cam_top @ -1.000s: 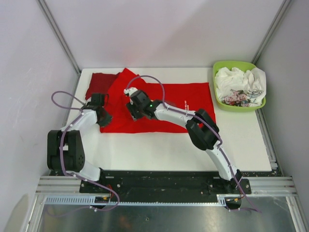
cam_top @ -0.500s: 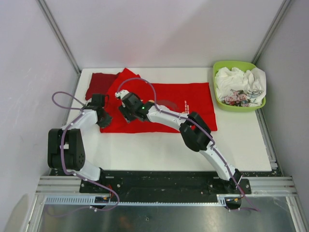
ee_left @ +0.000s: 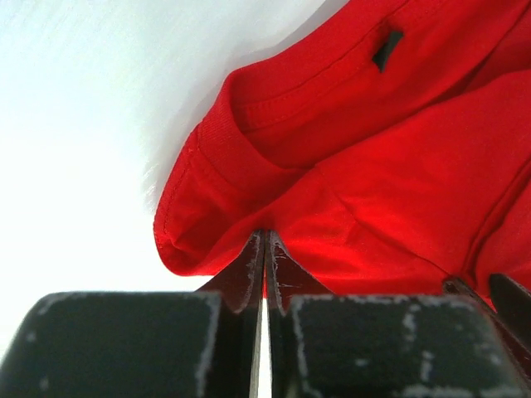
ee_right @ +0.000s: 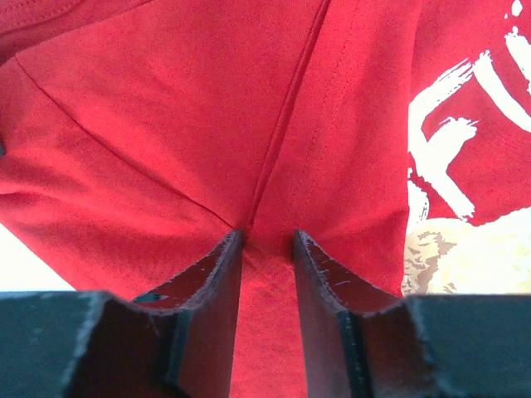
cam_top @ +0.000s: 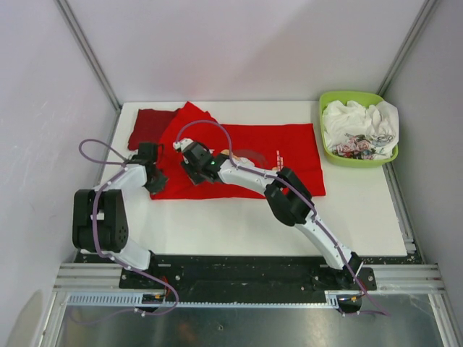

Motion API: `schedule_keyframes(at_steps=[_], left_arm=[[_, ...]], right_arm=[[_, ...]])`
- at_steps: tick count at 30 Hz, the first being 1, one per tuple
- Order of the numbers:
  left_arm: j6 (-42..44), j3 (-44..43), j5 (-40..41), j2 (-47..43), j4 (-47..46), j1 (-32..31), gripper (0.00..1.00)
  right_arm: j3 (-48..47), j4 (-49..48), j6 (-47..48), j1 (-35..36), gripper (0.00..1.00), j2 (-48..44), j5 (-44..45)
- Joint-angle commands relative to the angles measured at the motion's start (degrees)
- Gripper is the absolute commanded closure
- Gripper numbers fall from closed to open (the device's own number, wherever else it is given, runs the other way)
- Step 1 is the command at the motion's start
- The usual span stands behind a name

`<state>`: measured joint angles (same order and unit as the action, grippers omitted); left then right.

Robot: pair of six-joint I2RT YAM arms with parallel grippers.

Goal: Fold and stack the t-shirts
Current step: Fold the flattened tshirt in 1/3 of the way

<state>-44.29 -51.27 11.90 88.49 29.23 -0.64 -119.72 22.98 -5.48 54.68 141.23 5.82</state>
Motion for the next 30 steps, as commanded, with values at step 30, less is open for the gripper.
schedule_keyframes(at_steps=[30], left_arm=[[-1.38,0.54,3.06,2.70,-0.55,0.47,1.00]], right_arm=[[-5.00,-1.52,-9.43,-6.95,0.96,-0.51,8.39]])
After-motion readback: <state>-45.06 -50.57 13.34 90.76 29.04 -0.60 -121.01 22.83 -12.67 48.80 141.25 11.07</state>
